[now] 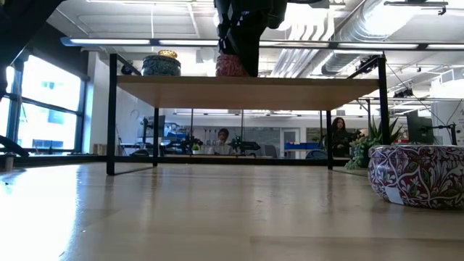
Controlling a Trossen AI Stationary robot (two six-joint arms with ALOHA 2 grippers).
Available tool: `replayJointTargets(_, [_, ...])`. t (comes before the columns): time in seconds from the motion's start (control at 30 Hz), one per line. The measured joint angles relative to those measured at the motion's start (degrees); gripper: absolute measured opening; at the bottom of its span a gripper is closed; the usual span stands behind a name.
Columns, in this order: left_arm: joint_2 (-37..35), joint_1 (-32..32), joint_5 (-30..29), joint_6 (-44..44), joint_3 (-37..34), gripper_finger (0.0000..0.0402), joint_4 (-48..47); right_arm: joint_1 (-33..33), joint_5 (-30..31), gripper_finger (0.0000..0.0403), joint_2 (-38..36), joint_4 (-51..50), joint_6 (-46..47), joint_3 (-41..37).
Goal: Pick & Place candle stick holders
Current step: Put the pink scented candle on the shelf aligned with the other scented candle, then put the yellow glass candle holder on the shelf aligned with the other glass candle holder
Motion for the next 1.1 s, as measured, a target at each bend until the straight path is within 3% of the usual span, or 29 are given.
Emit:
replayJointTargets(0.27, [0.0, 0.0, -1.2, 0.0, 0.0, 0.028, -0.2, 0.0, 0.0, 0.0194, 0.0, 0.0, 0.0, 0.0])
replayJointTargets(0.67, [0.1, 0.0, -3.6, 1.8, 0.0, 0.0365, -0.3, 0.0, 0.0, 0.0194, 0.0, 0.0, 0.0, 0.0])
replayJointTargets(1.1, [0.1, 0.0, -5.0, 3.0, 0.0, 0.0369, 2.5, 0.0, 0.0, 0.0194, 0.0, 0.0, 0.0, 0.0])
